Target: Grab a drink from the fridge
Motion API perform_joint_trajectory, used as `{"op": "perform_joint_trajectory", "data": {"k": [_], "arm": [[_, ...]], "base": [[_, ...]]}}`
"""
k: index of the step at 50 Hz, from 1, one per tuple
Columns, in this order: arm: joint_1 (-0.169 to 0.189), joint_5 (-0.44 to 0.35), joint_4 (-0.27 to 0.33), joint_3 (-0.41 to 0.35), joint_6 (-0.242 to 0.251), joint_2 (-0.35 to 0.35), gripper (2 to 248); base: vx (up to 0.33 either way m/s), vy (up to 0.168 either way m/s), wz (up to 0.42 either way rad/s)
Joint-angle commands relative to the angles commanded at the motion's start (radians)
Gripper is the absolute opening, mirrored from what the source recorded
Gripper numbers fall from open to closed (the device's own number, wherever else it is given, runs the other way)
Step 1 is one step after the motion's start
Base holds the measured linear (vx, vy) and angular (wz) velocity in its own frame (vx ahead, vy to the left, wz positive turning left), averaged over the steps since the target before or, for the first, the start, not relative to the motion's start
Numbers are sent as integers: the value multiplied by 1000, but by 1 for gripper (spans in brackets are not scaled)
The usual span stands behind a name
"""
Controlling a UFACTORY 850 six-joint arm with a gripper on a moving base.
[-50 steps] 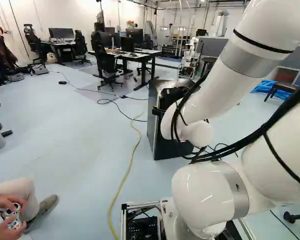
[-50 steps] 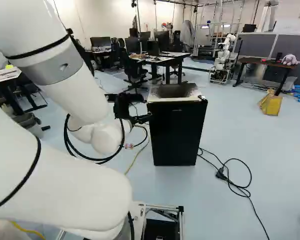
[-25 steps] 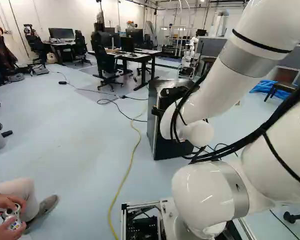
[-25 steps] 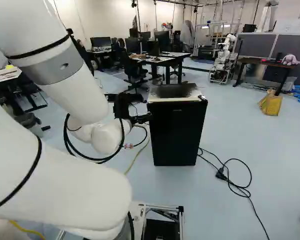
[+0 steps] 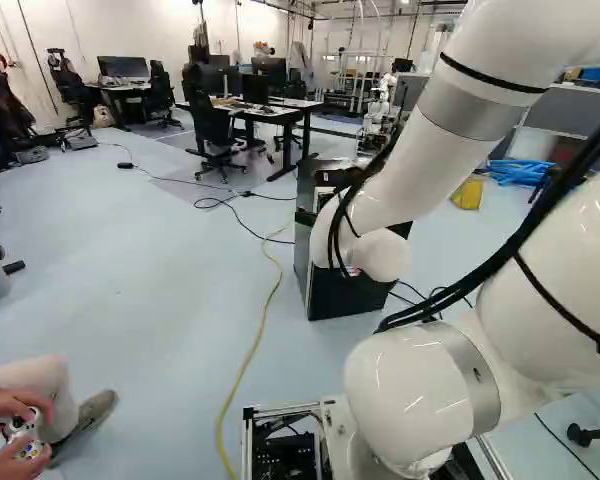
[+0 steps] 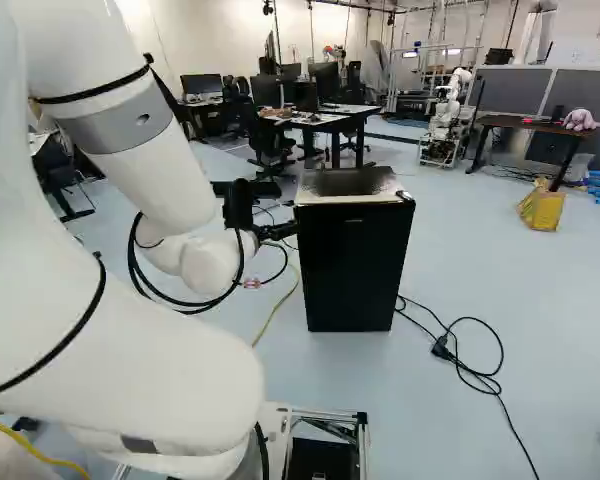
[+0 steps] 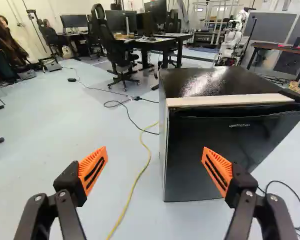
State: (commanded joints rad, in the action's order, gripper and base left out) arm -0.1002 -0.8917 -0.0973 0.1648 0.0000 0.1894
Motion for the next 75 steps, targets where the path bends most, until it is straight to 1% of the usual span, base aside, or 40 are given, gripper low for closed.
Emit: {"op": "perform_joint_trajectory", "data": {"k": [17, 33, 58, 66, 75], "arm": [[-55, -39, -74, 67, 0, -113, 247], [-103, -102, -154, 130, 0, -220, 247], [-172, -212, -302, 187, 0, -341, 247], [-186, -249, -354, 201, 0, -375, 247], [-192, -287, -408, 210, 0, -406, 247]], "base": [[0, 0, 0], [0, 0, 0], [0, 0, 0], [0, 0, 0], [0, 0, 0]]}}
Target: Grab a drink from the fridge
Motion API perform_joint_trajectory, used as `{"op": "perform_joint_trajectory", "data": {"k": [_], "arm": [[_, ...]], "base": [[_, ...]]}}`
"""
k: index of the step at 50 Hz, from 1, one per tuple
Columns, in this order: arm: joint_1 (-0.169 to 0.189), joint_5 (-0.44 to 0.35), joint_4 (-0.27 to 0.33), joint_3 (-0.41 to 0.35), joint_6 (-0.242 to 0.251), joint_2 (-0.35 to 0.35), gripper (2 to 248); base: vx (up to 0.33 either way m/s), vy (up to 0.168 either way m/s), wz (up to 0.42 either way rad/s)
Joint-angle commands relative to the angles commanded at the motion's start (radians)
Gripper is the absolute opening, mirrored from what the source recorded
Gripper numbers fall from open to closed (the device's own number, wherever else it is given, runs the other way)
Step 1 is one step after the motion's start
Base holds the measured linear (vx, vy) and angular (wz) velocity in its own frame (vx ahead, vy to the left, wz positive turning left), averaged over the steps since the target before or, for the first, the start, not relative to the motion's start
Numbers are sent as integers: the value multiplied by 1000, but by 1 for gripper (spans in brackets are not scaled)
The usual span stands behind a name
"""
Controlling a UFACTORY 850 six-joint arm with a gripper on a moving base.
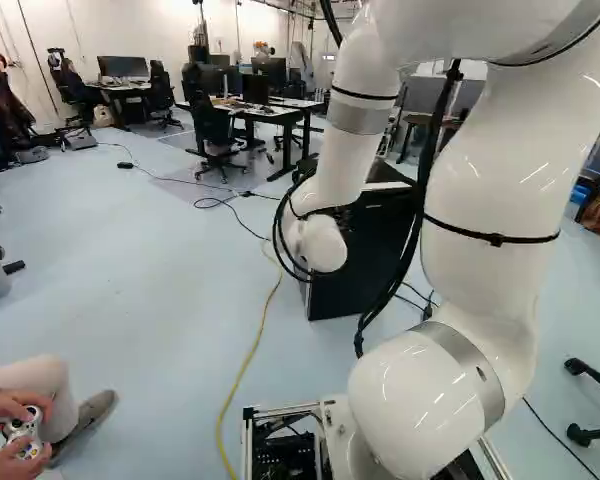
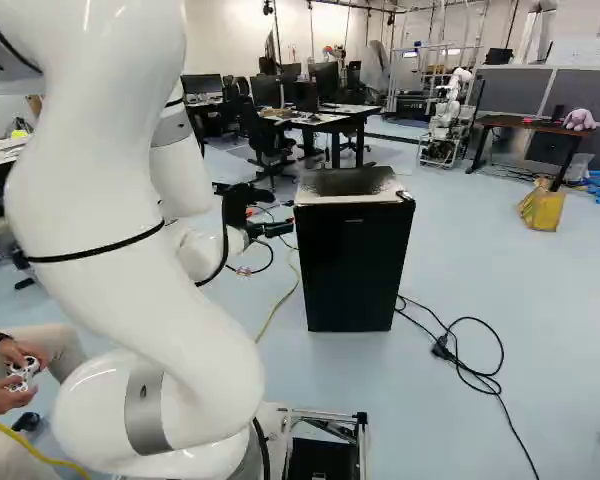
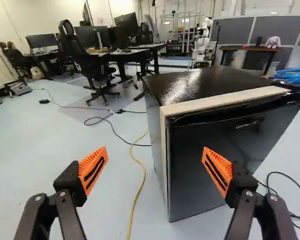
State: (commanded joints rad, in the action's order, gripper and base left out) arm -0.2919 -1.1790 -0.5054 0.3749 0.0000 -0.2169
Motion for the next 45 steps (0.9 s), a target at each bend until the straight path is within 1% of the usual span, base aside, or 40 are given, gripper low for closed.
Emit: {"op": "perform_joint_trajectory", "data": {"k": [16, 33, 45], "arm": [[-6, -71, -100, 20, 0, -60, 247], [-14, -147, -207, 58, 0, -137, 247], [-22, -183, -258, 88, 0, -192, 247]], "base": [[0, 0, 0], [0, 0, 0], [0, 0, 0]]}}
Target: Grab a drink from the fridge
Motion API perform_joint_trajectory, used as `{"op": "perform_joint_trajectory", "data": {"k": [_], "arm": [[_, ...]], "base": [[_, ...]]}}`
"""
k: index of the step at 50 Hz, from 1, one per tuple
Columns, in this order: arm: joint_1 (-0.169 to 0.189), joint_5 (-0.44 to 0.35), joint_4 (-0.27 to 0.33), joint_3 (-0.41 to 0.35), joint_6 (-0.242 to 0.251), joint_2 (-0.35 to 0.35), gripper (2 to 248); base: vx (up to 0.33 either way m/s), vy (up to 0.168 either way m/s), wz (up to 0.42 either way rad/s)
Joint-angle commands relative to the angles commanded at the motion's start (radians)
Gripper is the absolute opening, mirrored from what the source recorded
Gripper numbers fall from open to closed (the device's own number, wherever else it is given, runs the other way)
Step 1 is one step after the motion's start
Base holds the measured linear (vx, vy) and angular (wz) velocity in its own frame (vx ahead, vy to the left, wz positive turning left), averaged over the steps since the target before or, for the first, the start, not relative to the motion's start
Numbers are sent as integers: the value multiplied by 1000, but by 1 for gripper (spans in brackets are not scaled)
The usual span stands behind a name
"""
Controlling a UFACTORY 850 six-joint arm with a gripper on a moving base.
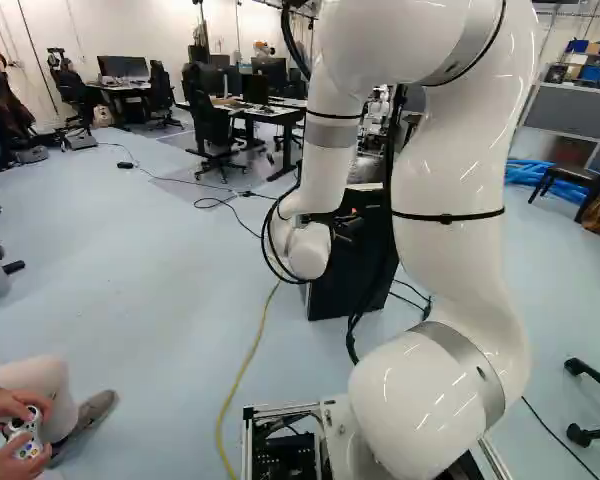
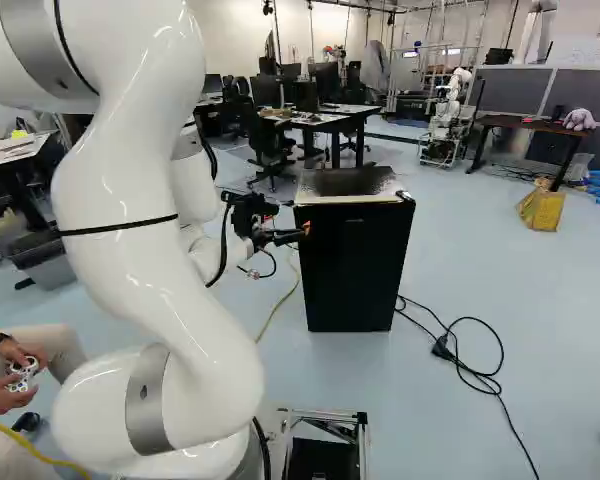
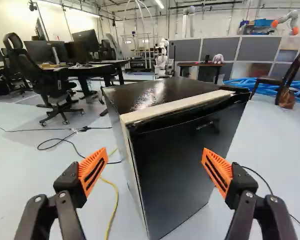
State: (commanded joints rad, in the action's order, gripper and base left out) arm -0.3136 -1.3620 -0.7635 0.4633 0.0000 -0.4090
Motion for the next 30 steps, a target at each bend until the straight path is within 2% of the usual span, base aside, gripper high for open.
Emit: {"op": "perform_joint_trajectory", "data": {"k": [16, 30], "arm": [[-13, -5, -7, 48, 0, -76, 247], [-20, -5, -7, 86, 0, -108, 247]], "base": [[0, 0, 0], [0, 0, 0]]}}
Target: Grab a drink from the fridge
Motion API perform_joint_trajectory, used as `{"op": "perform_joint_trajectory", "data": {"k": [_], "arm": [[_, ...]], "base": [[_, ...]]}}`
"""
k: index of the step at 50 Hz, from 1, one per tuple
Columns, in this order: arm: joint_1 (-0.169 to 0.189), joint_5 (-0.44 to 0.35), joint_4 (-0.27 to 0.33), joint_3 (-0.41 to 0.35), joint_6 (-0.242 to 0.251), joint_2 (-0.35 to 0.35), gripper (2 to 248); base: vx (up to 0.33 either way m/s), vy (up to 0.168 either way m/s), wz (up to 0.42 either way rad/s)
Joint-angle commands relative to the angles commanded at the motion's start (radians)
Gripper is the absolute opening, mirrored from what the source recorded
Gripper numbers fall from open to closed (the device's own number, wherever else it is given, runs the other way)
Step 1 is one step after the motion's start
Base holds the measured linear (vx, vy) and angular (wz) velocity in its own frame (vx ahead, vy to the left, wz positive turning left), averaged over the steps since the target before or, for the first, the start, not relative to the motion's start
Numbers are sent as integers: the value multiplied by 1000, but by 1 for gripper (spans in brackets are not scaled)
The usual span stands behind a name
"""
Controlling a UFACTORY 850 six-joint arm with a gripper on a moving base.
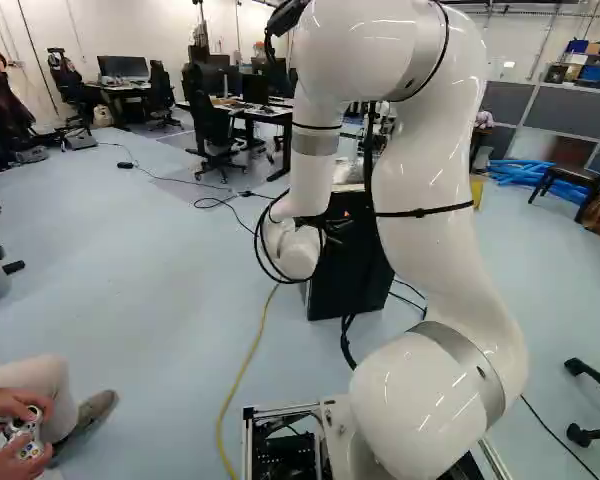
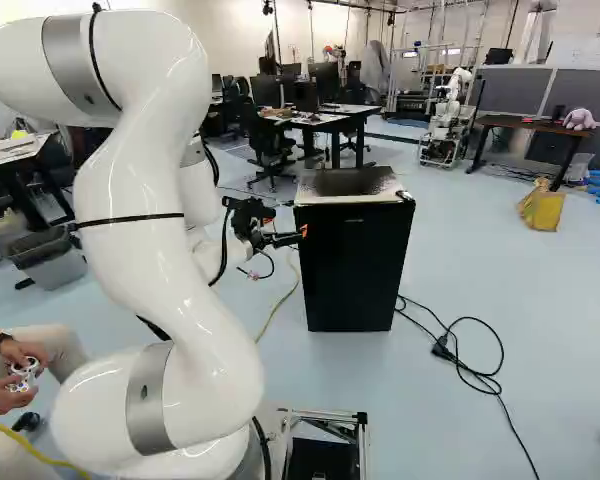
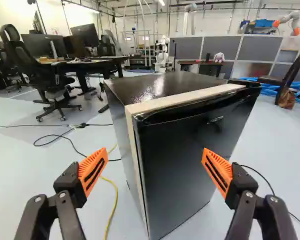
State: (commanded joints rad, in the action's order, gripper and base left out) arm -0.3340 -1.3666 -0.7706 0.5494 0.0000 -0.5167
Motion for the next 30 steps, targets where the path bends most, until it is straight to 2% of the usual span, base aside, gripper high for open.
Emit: {"op": "perform_joint_trajectory", "data": {"k": [30], "arm": [[5, 0, -16, 57, 0, -38, 247]], "base": [[0, 0, 0]]}}
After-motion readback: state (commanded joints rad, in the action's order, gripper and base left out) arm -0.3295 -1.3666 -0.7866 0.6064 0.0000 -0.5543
